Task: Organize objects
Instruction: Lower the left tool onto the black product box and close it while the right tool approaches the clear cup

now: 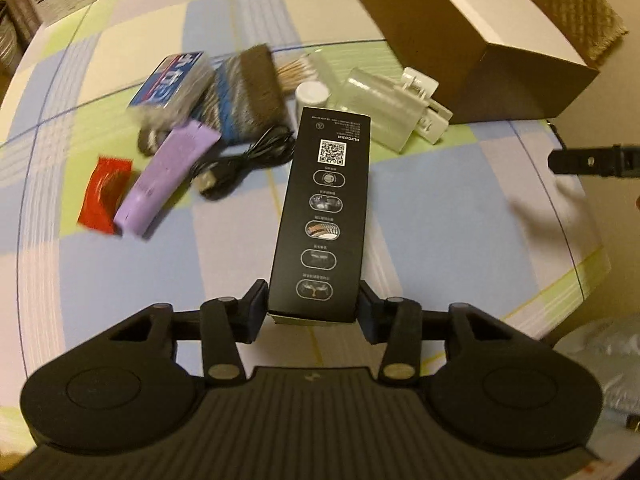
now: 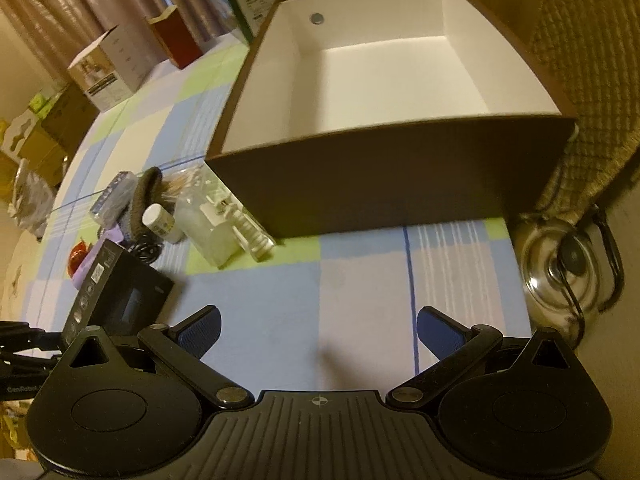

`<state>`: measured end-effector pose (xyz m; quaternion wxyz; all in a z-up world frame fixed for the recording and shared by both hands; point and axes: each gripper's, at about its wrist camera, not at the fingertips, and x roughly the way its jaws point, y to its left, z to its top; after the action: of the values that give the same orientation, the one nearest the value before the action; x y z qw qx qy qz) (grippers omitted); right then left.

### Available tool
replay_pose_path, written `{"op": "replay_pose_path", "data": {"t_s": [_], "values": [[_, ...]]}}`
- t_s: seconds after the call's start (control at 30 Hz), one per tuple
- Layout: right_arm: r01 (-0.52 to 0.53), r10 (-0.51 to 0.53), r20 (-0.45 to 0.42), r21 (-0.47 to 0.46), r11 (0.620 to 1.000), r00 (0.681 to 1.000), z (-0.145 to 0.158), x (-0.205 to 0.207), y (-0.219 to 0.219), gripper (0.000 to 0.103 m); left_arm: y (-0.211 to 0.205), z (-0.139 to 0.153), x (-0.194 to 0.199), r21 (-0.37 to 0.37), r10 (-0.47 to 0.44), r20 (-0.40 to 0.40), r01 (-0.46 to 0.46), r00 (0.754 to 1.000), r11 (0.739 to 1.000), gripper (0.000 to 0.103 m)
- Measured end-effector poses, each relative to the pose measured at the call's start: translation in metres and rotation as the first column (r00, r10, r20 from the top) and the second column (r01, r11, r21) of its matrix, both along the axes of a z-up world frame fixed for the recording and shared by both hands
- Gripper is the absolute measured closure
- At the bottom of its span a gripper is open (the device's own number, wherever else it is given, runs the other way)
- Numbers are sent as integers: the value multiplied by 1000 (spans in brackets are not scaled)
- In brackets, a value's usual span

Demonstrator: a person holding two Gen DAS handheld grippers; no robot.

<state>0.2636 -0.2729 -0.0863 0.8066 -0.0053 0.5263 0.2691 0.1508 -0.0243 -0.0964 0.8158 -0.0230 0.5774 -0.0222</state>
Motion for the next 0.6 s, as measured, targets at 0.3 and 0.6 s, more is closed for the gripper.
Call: {"op": "replay_pose_path", "data": {"t_s": [0.3,0.6], "values": [[-92,91,27,22,996,995,-3,9,-2,2,-23,1,39,23,43,49,-44,998,999,40],[-222,216,93,61,973,972,2,-7,30,2,-25,-20,49,63,71,23,-72,997,995,65]]}}
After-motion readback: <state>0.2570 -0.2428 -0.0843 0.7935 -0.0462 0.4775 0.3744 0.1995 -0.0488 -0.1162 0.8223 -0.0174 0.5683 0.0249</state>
